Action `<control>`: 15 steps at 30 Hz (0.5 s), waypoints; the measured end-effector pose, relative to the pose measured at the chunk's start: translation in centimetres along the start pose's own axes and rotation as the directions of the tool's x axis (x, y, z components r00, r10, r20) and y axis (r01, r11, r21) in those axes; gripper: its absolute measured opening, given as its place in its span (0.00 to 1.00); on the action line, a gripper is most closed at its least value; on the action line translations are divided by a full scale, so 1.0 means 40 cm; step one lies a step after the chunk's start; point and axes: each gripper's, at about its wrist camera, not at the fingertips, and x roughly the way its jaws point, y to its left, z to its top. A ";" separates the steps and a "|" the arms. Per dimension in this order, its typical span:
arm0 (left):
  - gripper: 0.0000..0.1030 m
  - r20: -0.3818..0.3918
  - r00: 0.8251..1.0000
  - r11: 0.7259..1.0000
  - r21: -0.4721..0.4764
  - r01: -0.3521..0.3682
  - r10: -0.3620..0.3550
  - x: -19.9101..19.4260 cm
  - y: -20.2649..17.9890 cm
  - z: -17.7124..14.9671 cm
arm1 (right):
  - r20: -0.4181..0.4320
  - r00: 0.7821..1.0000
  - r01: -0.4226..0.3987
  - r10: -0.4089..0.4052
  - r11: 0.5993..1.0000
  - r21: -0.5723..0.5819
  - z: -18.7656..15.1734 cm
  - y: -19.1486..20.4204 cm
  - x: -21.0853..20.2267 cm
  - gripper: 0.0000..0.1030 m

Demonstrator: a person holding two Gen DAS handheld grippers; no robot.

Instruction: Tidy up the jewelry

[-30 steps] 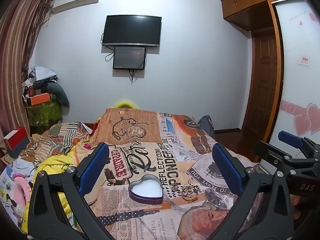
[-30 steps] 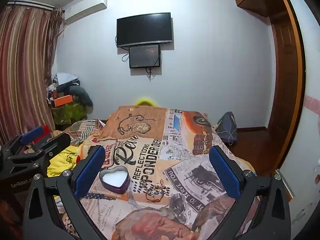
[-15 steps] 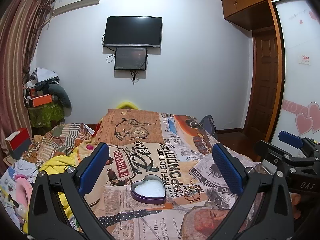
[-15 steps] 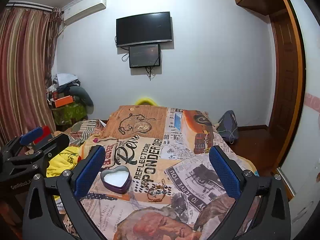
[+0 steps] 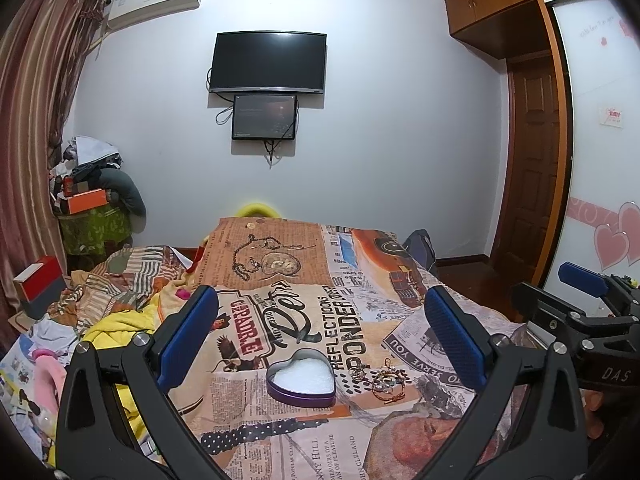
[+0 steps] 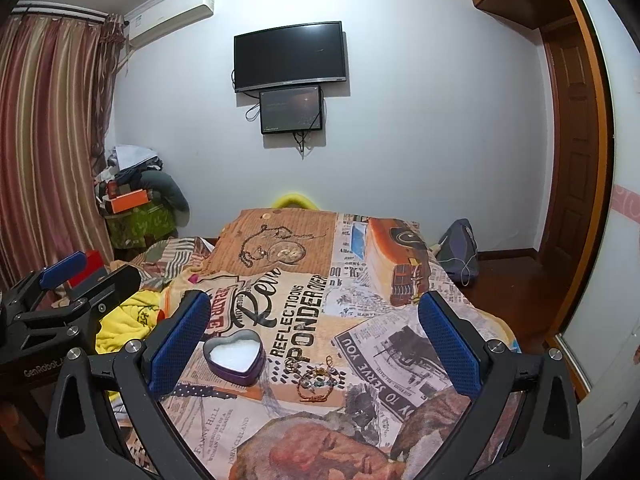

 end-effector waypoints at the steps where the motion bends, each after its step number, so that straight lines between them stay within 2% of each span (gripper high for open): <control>1: 1.00 -0.001 1.000 1.000 0.000 0.000 0.000 0.001 -0.001 0.002 | -0.001 1.000 0.000 0.000 1.000 -0.001 0.000 0.002 0.001 1.00; 15: 1.00 0.002 1.000 1.000 -0.008 0.008 -0.008 -0.001 0.007 0.012 | -0.011 1.000 -0.008 0.008 1.000 -0.012 0.005 0.007 -0.002 1.00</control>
